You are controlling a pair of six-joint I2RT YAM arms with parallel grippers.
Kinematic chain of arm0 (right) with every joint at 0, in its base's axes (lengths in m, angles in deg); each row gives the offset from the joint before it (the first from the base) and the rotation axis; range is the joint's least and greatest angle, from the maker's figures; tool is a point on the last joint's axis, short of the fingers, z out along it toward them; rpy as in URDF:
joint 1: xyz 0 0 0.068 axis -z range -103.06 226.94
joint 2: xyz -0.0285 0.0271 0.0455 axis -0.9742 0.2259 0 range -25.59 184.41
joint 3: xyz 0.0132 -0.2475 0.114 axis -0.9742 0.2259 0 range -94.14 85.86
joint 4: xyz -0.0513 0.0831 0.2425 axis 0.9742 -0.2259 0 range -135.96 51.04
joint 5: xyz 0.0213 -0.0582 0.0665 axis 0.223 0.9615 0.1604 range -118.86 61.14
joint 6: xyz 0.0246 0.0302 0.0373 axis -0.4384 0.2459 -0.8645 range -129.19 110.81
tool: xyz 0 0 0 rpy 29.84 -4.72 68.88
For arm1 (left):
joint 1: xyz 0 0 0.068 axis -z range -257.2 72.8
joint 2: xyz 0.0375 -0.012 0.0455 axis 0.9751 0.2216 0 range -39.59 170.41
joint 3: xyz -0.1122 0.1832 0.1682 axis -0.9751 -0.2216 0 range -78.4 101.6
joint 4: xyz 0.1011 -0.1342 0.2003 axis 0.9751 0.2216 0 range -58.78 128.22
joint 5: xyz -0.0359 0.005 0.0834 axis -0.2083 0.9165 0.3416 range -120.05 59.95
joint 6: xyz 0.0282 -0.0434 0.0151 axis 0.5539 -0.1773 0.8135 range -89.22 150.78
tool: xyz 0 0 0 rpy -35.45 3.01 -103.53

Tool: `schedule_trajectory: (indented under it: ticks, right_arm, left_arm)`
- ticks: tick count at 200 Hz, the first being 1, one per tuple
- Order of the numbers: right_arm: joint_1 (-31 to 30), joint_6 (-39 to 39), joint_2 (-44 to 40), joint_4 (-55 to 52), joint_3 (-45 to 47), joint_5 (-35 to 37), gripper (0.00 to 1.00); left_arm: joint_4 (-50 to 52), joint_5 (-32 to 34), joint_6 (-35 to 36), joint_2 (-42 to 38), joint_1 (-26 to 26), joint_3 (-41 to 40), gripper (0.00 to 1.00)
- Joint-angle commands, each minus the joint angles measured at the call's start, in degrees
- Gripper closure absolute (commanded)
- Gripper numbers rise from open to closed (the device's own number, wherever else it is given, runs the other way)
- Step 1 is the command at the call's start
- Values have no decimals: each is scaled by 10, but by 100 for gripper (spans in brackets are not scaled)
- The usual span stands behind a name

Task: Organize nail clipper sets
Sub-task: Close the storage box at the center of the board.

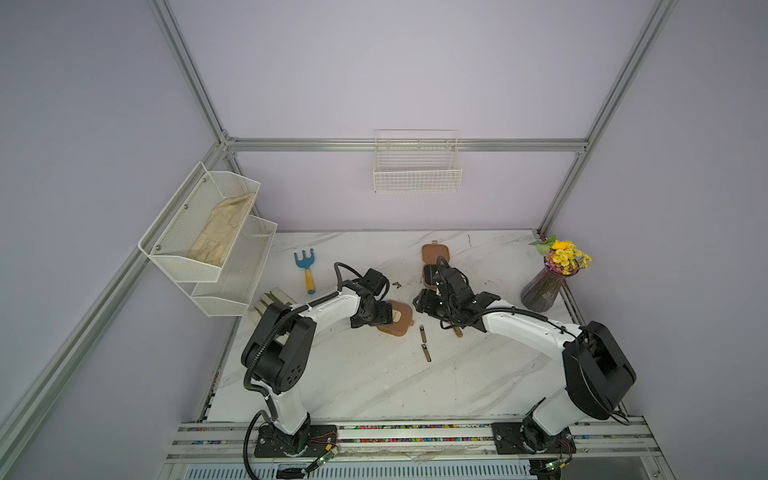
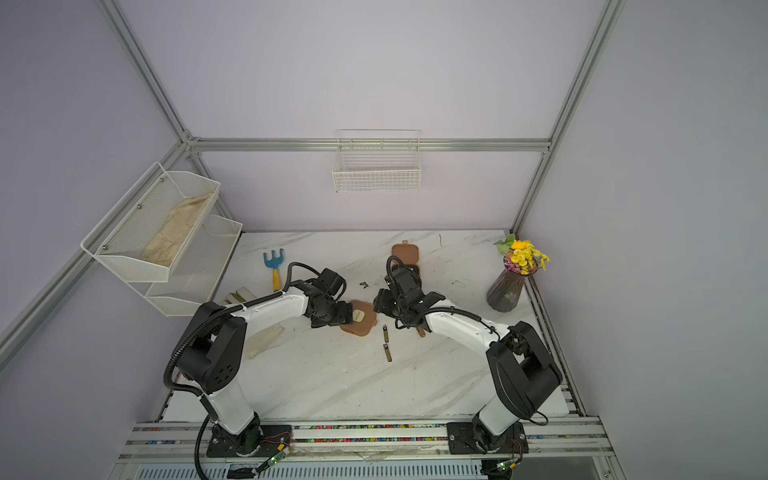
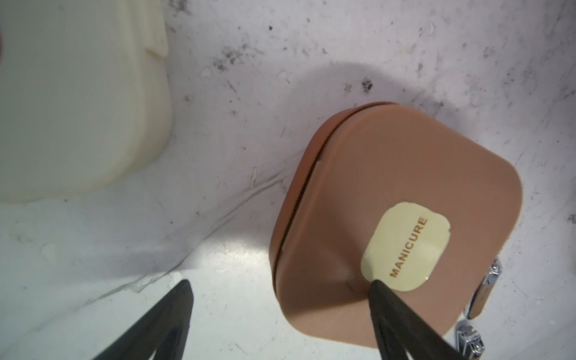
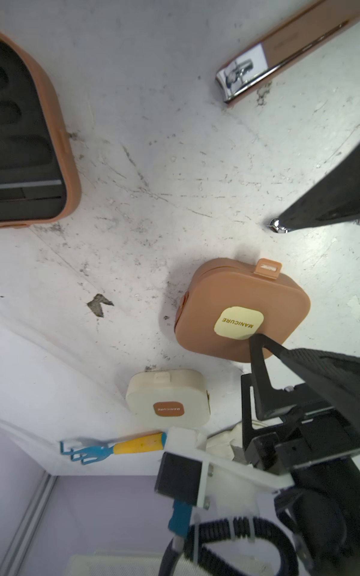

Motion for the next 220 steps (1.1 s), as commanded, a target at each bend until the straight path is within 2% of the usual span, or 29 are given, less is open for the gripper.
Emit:
schedule_trajectory:
  ticks: [1, 81, 161, 220]
  right_arm:
    - [-7, -20, 21, 22, -16, -17, 42]
    - [-45, -64, 124, 47, -46, -1, 61]
    - [-70, -76, 108, -1, -38, 69, 61]
    - [-73, -85, 127, 5, -35, 68, 62]
  left_arm:
    - [-16, -2, 14, 12, 2, 36, 13]
    - [-30, 10, 15, 21, 4, -1, 13]
    - [-45, 8, 13, 24, 4, -10, 13]
    - [-67, -5, 19, 37, 5, -4, 14]
